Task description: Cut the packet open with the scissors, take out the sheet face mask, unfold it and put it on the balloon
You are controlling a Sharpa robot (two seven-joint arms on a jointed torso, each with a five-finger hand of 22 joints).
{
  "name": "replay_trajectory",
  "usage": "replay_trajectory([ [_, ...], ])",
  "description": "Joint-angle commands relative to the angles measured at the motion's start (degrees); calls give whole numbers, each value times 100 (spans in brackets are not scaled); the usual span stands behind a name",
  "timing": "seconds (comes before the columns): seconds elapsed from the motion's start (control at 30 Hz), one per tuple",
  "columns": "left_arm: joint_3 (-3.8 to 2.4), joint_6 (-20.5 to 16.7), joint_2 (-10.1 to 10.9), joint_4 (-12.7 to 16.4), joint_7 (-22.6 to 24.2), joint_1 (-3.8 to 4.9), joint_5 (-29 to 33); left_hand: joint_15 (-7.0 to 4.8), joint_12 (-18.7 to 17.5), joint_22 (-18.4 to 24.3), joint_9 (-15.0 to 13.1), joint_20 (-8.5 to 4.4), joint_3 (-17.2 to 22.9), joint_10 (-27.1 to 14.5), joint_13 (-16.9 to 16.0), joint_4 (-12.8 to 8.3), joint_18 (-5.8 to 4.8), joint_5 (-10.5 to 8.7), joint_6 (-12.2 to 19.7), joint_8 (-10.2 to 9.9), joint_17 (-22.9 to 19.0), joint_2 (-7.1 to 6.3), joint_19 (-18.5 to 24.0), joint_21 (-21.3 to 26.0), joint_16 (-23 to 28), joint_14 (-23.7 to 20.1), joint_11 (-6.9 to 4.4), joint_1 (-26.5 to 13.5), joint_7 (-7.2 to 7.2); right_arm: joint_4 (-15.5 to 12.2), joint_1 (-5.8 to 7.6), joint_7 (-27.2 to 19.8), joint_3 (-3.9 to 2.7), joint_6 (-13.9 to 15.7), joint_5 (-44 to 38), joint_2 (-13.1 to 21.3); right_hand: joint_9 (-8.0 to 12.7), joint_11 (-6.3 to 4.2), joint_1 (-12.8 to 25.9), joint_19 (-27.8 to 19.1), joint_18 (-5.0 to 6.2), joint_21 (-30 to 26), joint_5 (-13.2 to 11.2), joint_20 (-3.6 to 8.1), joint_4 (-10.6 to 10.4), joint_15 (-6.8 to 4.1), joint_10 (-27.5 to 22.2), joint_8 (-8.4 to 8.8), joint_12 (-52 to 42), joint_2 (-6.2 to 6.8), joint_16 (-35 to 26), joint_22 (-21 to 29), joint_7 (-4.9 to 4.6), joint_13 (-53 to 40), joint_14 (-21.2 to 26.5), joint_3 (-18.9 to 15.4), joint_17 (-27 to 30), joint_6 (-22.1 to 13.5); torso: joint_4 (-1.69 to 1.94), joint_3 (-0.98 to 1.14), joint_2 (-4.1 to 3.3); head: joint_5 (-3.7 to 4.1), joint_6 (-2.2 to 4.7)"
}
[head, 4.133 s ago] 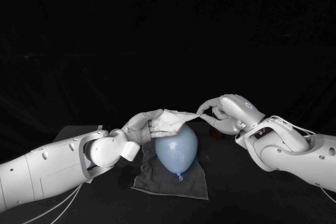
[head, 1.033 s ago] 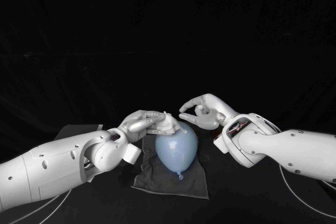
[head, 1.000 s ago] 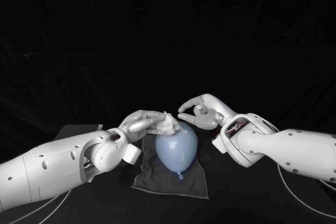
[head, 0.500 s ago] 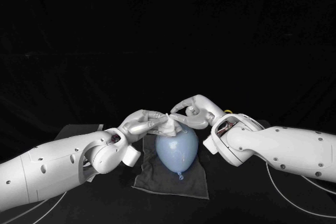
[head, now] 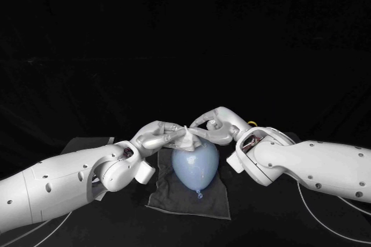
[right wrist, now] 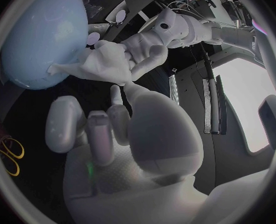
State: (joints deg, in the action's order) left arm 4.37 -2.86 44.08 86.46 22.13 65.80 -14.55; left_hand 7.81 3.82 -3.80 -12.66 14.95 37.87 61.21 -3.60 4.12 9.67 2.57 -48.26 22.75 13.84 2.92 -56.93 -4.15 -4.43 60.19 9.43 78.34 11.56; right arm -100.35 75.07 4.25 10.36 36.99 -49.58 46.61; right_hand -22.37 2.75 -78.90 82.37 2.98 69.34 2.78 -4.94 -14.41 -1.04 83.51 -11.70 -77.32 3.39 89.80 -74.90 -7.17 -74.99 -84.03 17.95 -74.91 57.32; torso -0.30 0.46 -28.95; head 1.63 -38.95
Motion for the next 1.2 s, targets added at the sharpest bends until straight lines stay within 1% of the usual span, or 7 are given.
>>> replay_trajectory([
  [0.03,-11,-87,-9,3,120,8,-66,0,-19,-2,-11,24,5,-35,3,13,91,20,12,16,7,21,34,5,18,-58,15,35,11,-62,-4,33,-1,-209,6,23,-1,-30,115,25,97,-10,15,15,-64,-32,12,-6,-10,-4,20,-980,8,-684,-597,-4,-1509,35,-1,0,0,7,-3],
  [0.2,-11,-111,-13,-3,104,8,-68,-2,-16,-3,-16,24,5,-32,2,14,93,20,9,22,10,27,32,3,15,-55,12,42,7,-94,-7,31,-1,-231,13,35,4,-32,157,23,98,-15,16,19,-98,-35,10,-2,-8,-7,20,-979,8,-682,-597,-19,-1509,35,2,1,-1,12,-4],
  [0.53,-11,-94,-11,8,87,8,-78,-4,-13,-4,-20,23,5,-29,1,12,94,20,6,27,12,29,29,1,12,-52,9,49,3,-52,-9,28,-1,-244,2,0,6,-35,151,23,98,-16,16,21,-93,-37,6,2,0,-5,20,-979,14,-677,-597,-18,-1509,30,4,-4,-4,10,-13],
  [0.77,-11,-42,-8,18,75,8,-120,-8,-8,-6,-28,21,0,-20,-1,9,95,20,-2,38,16,27,25,-3,7,-44,4,59,-2,-30,-9,-9,-1,-107,-18,-35,-13,-88,-112,64,80,84,16,55,123,-80,51,-54,-80,-67,20,-1006,73,-726,-597,123,-1509,117,4,-4,0,6,-21],
  [0.93,-11,5,-5,33,64,8,-201,-11,-4,-7,-34,19,-6,-11,-2,6,95,20,-8,47,19,23,22,-5,4,-41,1,65,-8,10,-9,-1,-1,-68,6,-60,-26,-102,-142,77,74,114,15,67,164,-92,73,-85,-117,-80,20,-1014,89,-749,-597,152,-1509,157,4,-3,0,6,-22],
  [1.07,-11,22,-1,44,59,8,-242,-11,-4,-7,-34,19,-6,-11,-2,6,95,20,-8,47,19,23,22,-5,4,-41,1,65,-8,28,-9,12,-2,-78,17,-79,-66,-143,-183,89,70,140,16,90,241,-123,108,-166,-173,-85,20,-1021,140,-784,-597,190,-1509,252,1,-1,-2,4,-23],
  [1.2,-11,19,1,47,61,8,-256,-11,-3,-7,-37,19,-8,-7,-2,4,95,20,-11,51,20,20,21,-5,3,-41,0,68,-13,29,-9,26,-2,-88,17,-92,-146,-207,-285,103,65,172,13,134,396,-177,134,-294,-212,-84,20,-1030,216,-809,-597,273,-1509,352,-3,-1,-1,9,-27],
])
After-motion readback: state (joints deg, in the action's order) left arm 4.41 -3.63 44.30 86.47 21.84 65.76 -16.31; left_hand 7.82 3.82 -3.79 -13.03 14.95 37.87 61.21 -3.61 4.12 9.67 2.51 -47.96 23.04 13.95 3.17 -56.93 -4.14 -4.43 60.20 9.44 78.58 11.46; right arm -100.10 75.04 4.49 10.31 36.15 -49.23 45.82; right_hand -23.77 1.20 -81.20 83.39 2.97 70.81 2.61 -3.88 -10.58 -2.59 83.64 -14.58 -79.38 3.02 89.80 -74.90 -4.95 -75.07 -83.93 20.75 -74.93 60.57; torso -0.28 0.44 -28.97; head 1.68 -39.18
